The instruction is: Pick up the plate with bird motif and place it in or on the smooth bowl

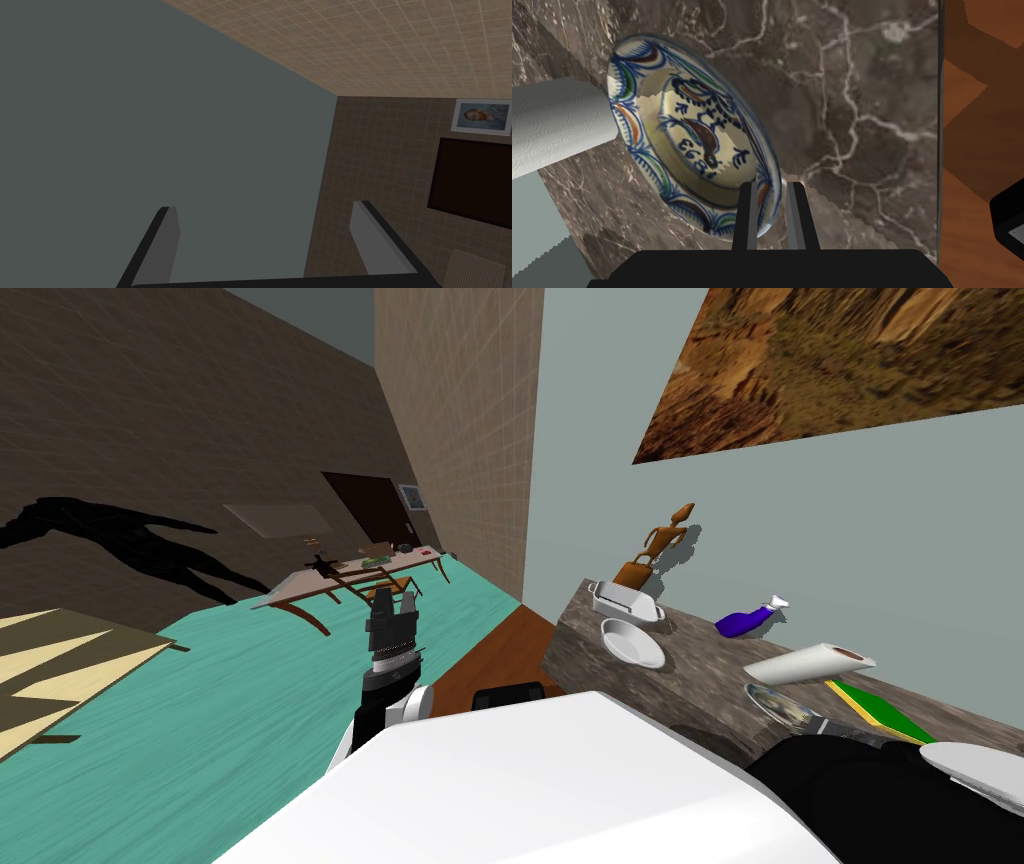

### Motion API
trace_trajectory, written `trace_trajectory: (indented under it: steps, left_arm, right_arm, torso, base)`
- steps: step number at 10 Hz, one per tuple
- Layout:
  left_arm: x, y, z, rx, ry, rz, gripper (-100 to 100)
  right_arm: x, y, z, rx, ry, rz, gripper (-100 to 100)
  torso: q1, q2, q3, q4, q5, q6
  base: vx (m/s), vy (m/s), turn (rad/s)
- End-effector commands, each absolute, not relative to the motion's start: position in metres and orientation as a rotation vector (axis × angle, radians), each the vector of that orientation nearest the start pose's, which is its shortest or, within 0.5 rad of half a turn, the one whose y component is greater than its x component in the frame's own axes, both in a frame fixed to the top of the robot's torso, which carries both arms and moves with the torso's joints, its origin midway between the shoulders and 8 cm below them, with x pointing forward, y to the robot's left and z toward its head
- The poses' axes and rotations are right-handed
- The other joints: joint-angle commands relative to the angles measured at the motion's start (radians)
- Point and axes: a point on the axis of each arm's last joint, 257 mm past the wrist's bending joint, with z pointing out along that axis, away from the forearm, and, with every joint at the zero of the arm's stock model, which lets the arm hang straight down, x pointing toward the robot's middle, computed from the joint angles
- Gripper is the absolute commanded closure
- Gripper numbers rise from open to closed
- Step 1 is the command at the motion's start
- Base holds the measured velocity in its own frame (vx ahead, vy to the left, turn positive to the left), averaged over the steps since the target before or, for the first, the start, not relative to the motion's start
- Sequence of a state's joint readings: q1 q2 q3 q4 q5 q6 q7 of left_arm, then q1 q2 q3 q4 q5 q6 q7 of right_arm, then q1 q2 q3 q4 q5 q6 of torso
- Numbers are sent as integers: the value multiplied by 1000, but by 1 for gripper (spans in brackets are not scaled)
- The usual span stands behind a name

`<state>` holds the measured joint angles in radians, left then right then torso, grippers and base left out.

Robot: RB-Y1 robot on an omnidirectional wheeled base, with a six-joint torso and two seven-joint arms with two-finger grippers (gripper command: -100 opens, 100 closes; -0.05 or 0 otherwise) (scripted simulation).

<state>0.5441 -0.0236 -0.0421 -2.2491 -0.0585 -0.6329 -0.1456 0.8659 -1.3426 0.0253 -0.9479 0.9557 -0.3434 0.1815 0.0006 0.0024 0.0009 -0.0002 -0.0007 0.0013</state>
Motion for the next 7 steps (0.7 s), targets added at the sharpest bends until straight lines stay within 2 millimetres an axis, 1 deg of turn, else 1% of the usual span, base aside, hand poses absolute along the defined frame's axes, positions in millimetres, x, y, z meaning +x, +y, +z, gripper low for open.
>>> trace_trajectory:
  steps: [1,4,5,7]
  left_arm:
    - [326,262,21,-538,618,-1172,0]
    - [326,262,21,-538,618,-1172,0]
    - [326,262,21,-538,618,-1172,0]
    - [326,262,21,-538,618,-1172,0]
  right_arm:
    - [10,-808,-318,-659,2852,-826,100]
    - [15,-805,-314,-672,2850,-829,100]
    - [15,-805,-314,-643,2852,-826,100]
    - [18,-803,-313,-642,2850,-827,100]
  torso:
    - [0,0,0,0,0,0]
    - [0,0,0,0,0,0]
    - [1,0,0,0,0,0]
    - [1,0,0,0,0,1]
  base:
    - [-27,-2,11]
    - [-27,-1,15]
    - [-30,1,11]
    - [-23,0,7]
